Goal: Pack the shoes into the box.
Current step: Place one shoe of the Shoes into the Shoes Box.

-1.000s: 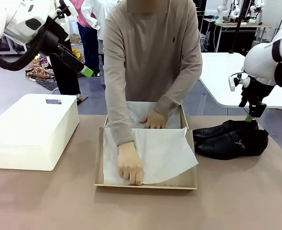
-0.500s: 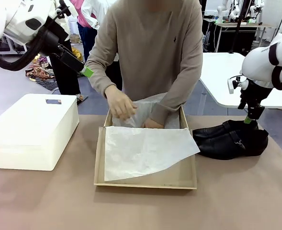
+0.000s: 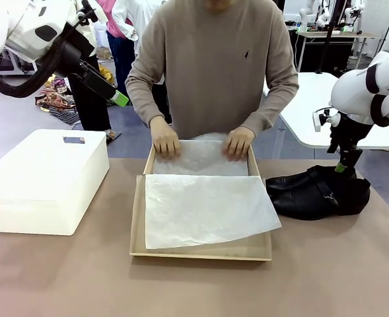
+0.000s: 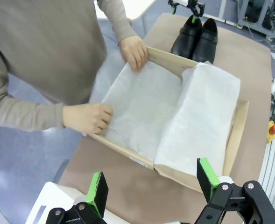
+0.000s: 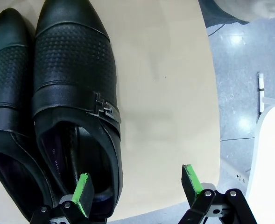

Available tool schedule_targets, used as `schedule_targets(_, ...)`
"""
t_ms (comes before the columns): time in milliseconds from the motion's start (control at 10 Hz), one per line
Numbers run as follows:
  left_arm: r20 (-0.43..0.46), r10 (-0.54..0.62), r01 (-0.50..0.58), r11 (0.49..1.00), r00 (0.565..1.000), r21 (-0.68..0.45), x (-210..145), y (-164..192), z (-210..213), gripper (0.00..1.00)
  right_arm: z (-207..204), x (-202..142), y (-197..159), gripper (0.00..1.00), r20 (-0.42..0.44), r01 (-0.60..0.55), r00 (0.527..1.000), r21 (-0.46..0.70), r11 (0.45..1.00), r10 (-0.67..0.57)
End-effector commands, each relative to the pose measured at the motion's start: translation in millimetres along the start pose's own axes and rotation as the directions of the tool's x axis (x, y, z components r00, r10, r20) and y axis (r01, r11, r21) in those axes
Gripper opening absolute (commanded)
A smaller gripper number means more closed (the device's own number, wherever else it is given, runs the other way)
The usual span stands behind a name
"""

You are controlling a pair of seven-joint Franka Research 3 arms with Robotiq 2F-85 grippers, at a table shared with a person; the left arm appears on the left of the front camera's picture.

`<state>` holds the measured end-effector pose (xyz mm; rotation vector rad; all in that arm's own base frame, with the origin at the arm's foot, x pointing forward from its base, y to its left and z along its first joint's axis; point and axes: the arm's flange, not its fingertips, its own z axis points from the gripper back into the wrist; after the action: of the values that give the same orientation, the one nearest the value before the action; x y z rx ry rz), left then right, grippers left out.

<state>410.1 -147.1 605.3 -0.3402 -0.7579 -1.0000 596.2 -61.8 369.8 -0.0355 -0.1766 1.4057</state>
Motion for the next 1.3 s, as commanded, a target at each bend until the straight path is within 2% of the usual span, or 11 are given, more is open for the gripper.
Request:
schedule_targets(0,0.019,-0.012,0.012,1.000,1.000,-0.017,-1.6,2.4,0.9,1.00,-5.9,2.8,-8.0,1.00,0.009,0.021,1.000,0.007,1.000,-0.021)
schedule_targets(700,0.019,-0.012,0.012,1.000,1.000,-0.017,-1.6,2.4,0.9,1.00,-25.6,5.0,-7.9,1.00,0.006,0.021,1.000,0.065,0.998,-0.022)
schedule_targets(800,0.019,-0.012,0.012,1.000,1.000,-0.017,-1.6,2.4,0.9,1.00,-25.6,5.4,-7.7,0.95,-0.004,0.038,0.999,0.090,0.995,-0.038)
schedule_targets(1200,0.019,-0.012,0.012,1.000,1.000,-0.017,-1.6,2.4,0.9,1.00,-25.6,6.4,-8.2,0.22,-0.010,0.073,0.997,0.143,0.987,-0.073)
